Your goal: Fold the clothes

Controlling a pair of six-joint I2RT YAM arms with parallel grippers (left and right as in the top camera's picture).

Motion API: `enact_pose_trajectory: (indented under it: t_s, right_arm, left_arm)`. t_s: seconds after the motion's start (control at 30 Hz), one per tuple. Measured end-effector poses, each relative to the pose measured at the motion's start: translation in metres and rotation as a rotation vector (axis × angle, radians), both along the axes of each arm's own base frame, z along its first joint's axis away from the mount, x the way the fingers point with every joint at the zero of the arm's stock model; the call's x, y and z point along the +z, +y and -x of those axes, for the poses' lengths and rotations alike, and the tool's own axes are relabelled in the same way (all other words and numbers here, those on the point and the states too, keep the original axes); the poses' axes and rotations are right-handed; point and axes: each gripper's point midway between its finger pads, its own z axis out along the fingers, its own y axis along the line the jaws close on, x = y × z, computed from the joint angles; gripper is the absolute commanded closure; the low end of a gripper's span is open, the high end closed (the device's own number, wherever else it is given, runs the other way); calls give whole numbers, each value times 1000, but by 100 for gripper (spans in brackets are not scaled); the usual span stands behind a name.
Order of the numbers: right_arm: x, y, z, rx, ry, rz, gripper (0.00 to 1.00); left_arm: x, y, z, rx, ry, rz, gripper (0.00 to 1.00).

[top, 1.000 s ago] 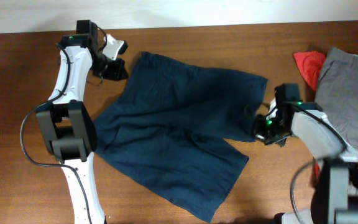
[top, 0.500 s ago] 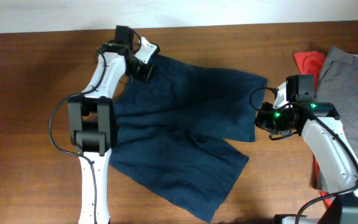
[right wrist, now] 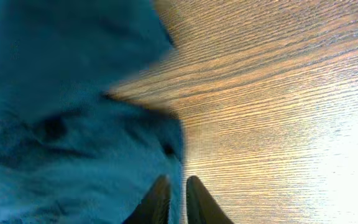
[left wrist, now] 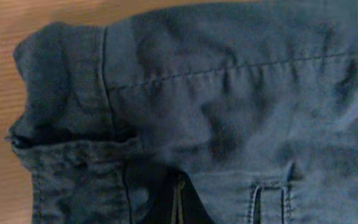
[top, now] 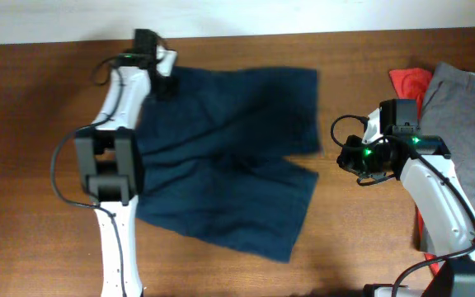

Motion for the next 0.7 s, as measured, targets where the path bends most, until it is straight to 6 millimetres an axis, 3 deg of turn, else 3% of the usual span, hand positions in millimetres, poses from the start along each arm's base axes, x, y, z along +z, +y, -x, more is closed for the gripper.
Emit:
enact_pose_trajectory:
  t_s: [0.17,0.23,0.33,0.5,0.6,0.7]
  right_arm:
    - [0,1,-1,6,-4,1,74]
    - [0,3,-1,32,-11,9,61]
    - [-1,17,1,117,-23,24,51]
    - [-14,51,-7,263,-50,46,51]
    - [-26,67,-26,320,-105,62,51]
    - [-40,75,-52,338,-170,91,51]
  left_arm:
    - [-1,63,11,146,49,11,100]
    - [0,73,16,163,68,7,99]
    - [3,74,22,161,94,-11,95]
    - [12,61,37,135,158,-33,87]
    - [35,53,46,117,171,-39,78]
    - [76,47,53,105,147,-40,66]
